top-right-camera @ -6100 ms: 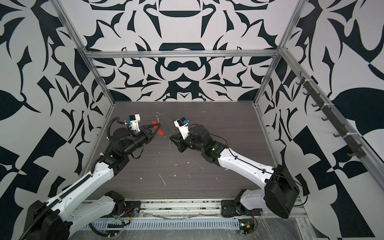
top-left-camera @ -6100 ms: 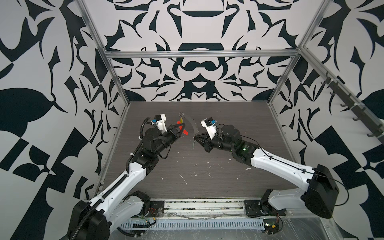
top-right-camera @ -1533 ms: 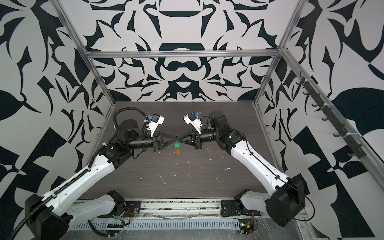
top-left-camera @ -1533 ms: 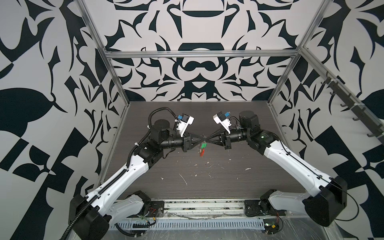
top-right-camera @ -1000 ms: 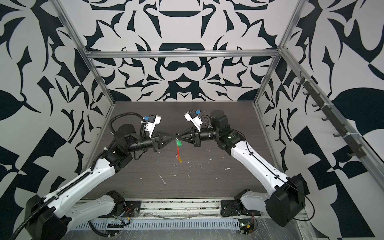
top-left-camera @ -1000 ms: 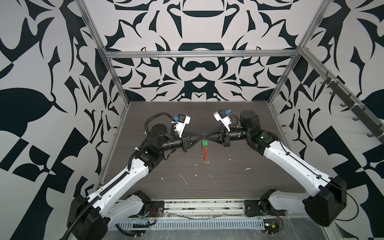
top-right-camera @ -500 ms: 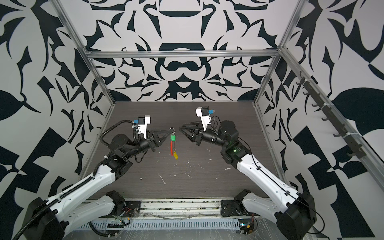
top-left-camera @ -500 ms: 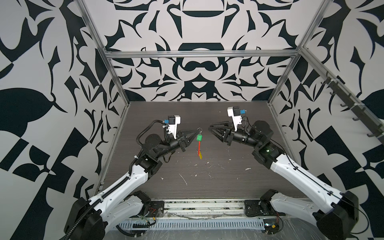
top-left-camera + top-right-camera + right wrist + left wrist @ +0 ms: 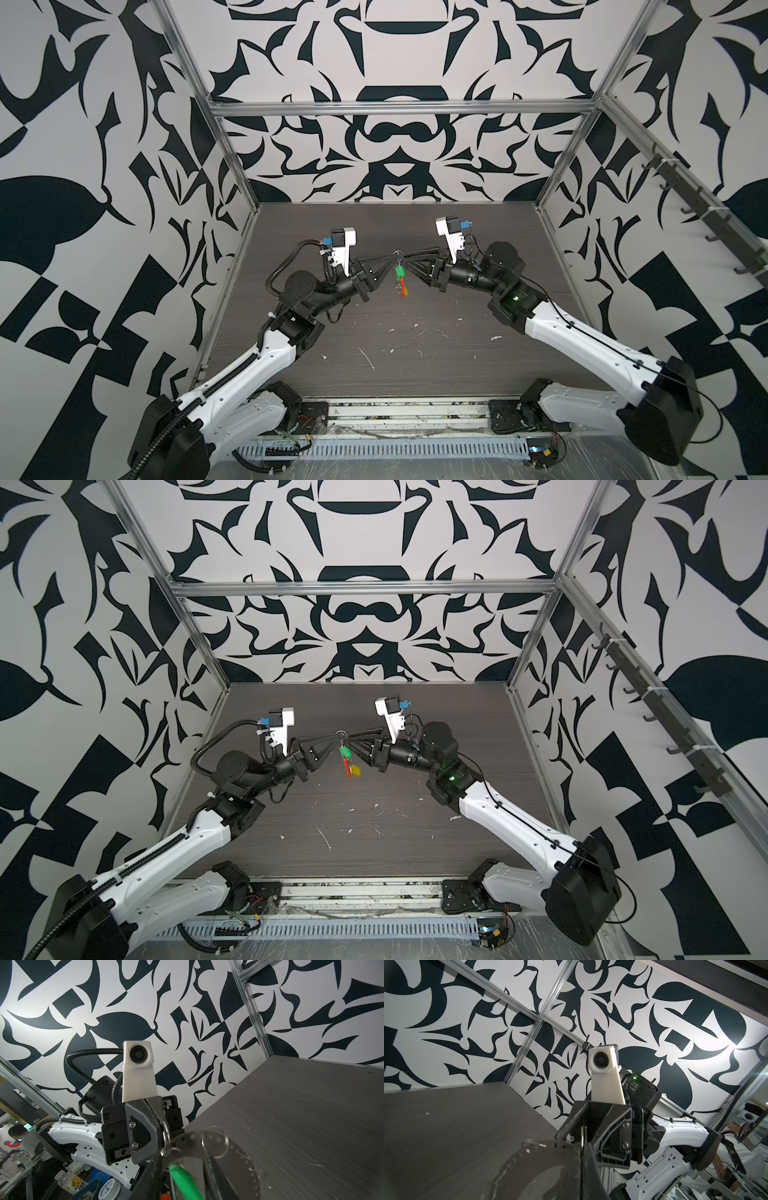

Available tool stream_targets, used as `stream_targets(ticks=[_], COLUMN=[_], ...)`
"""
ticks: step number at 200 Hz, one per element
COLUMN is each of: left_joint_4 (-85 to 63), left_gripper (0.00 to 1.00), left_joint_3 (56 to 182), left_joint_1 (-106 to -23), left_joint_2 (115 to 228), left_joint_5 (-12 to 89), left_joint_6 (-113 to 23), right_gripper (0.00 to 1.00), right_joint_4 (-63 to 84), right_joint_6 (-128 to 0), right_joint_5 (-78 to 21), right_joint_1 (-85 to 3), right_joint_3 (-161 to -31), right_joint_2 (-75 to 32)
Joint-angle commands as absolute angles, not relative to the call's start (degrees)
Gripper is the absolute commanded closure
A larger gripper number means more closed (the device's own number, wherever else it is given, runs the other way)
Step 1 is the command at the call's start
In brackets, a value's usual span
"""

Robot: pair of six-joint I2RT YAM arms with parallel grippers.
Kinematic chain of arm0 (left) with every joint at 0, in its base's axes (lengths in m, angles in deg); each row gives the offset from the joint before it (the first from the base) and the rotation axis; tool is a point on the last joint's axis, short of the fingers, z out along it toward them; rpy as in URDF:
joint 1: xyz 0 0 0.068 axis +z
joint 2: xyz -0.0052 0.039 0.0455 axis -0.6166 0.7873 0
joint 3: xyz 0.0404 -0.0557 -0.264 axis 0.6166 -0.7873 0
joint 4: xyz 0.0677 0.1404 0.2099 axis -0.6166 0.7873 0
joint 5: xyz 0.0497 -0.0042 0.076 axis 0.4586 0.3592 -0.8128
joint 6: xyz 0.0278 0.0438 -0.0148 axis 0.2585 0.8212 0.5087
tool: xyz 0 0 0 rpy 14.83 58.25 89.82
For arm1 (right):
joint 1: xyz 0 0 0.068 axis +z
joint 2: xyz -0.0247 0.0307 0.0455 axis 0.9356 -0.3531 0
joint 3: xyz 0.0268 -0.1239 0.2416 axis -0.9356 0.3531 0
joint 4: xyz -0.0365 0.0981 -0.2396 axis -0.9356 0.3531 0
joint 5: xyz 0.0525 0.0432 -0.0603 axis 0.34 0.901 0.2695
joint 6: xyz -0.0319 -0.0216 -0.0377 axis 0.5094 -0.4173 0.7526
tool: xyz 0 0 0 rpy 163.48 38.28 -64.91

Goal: Remove the keys from the keyring

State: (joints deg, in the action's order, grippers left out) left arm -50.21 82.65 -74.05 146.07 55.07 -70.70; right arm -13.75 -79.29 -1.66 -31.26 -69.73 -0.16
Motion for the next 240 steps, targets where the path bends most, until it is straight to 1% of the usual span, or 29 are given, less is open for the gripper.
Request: stream_targets(ticks=[1, 37, 76, 125, 180, 220, 240], left_joint_4=[-52.4, -52.1, -52.1, -52.1, -52.2, -52.1, -51.9], left_gripper=[1.0, 1.0, 1.0, 1.0, 1.0, 1.0, 1.0], left_joint_3=[82.2, 82.7, 83.4, 83.6, 83.7, 83.6, 83.4], left_joint_1=[-74.2, -74.2, -74.3, -74.6, -75.0, -75.1, -75.2], left_joint_2=[144.6, 144.6, 145.1, 145.2, 145.8, 145.8, 145.5], left_joint_5=[56.0, 57.4, 58.7, 59.3, 59.5, 59.1, 58.9], left_joint_6=[-71.2, -71.4, -71.8, -72.0, -72.0, -72.0, -71.9], right_gripper=[0.64, 0.61, 0.59, 0.61, 0.6, 0.66, 0.75], right_joint_4=[-10.0, -6.8, -4.3, -3.1, -2.6, -2.6, -2.5], right_joint_6=[-72.6, -69.1, -67.7, -66.2, -65.0, -64.6, -64.6], right_joint_5=[-4.7, -9.4, -3.5, -1.6, -2.2, -2.0, -2.2], right_joint_1=[-30.3, -30.3, -30.2, -29.3, -27.9, -27.1, -27.1], right_joint_3=[-71.4, -69.0, -70.5, -71.1, -72.4, -73.6, -73.5], right_joint_2=[3.6, 7.3, 5.5, 4.0, 2.5, 1.7, 1.6])
